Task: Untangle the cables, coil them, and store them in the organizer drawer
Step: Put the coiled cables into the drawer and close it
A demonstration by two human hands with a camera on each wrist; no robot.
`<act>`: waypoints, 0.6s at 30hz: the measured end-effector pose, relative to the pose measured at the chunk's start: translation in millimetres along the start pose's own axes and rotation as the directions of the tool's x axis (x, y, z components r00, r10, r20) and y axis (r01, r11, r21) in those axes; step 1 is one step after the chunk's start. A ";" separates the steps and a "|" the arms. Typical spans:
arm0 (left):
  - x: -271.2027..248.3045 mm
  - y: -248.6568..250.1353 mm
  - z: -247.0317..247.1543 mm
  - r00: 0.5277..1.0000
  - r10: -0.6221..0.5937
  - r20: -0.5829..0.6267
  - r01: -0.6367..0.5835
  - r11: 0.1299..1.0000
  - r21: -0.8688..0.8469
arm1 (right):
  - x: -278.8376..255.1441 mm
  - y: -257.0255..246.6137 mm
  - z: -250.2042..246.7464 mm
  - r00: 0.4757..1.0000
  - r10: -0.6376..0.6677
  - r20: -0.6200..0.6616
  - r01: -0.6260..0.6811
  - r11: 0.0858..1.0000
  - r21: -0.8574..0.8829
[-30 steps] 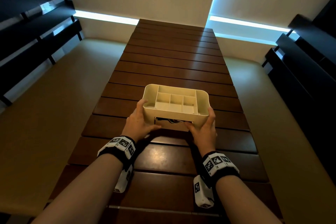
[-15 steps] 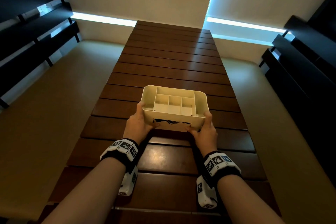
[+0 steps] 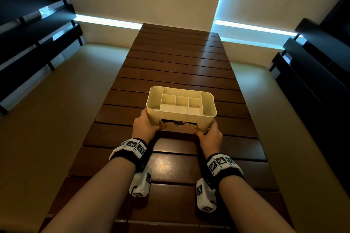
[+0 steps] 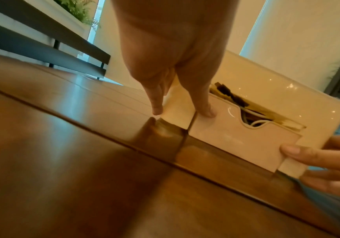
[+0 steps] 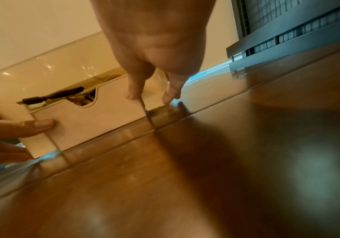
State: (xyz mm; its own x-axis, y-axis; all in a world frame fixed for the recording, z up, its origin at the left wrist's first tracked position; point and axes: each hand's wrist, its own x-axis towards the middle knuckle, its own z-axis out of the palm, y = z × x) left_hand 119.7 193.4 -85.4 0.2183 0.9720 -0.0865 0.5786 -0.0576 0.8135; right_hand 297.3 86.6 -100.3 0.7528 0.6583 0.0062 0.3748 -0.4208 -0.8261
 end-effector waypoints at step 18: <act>-5.9 -7.1 8.2 0.997 0.031 -0.078 -0.024 0.996 0.081 | -0.8 -13.6 -0.5 0.996 0.083 0.022 -0.083 0.996 0.013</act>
State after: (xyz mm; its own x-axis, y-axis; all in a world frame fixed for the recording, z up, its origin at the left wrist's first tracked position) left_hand 120.8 186.2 -95.4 0.1741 0.9846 -0.0166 0.6346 -0.0993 0.7664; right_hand 291.8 91.4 -88.8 0.7690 0.6348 -0.0746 0.3037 -0.4656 -0.8313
